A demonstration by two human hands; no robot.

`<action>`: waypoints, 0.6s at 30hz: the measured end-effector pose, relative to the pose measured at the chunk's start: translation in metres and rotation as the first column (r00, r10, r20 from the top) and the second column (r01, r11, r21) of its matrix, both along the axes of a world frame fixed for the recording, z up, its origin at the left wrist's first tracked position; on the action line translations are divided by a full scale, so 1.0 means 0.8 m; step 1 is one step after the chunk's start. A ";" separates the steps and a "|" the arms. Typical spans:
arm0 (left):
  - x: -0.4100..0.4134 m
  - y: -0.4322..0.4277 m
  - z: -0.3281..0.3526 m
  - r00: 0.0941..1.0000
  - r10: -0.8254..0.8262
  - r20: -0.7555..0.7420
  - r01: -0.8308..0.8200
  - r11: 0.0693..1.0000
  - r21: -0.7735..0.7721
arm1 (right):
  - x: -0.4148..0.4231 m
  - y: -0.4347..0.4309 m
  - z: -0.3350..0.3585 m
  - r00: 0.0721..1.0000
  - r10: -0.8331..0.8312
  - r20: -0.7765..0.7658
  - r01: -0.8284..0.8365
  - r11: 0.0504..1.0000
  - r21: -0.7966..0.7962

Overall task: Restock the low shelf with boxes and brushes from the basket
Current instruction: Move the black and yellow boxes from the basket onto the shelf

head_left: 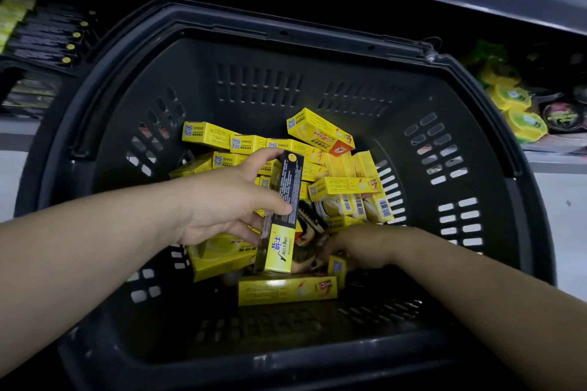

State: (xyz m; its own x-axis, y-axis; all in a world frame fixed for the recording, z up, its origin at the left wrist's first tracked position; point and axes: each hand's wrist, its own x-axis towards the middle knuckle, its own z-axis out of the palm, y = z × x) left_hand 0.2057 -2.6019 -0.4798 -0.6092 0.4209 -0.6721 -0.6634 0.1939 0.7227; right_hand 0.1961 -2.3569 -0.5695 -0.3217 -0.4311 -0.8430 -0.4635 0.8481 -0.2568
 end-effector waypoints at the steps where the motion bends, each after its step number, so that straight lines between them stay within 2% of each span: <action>1: -0.001 0.000 -0.001 1.000 0.010 0.004 -0.010 1.000 -0.007 | -0.005 0.003 0.004 0.999 -0.042 -0.014 0.042 0.999 0.002; 5: -0.003 -0.001 -0.008 0.999 0.051 0.009 -0.051 0.998 -0.043 | -0.029 0.013 0.024 0.982 -0.163 -0.095 0.156 0.985 -0.074; 7: -0.004 -0.001 -0.010 0.998 0.064 0.001 -0.064 0.996 -0.070 | -0.031 0.015 0.030 0.980 -0.181 -0.086 0.177 0.983 -0.055; 9: -0.005 -0.001 -0.012 0.997 0.075 -0.001 -0.075 0.993 -0.096 | -0.026 0.015 0.030 0.994 -0.078 -0.072 0.083 0.994 0.073; 11: -0.005 -0.001 -0.013 0.997 0.082 0.001 -0.081 0.991 -0.107 | -0.017 0.016 0.025 0.998 0.066 0.011 -0.067 0.977 0.204; 13: -0.006 -0.001 -0.014 0.996 0.084 0.002 -0.084 0.990 -0.112 | -0.014 0.021 0.024 0.987 0.126 0.099 -0.150 0.942 0.301; 15: -0.006 0.000 -0.014 0.996 0.088 0.000 -0.088 0.989 -0.116 | -0.013 0.028 0.029 0.987 0.088 0.135 -0.127 0.939 0.319; 18: -0.005 -0.001 -0.014 0.995 0.099 -0.003 -0.098 0.989 -0.111 | -0.007 0.034 0.033 0.985 0.063 0.157 -0.104 0.959 0.264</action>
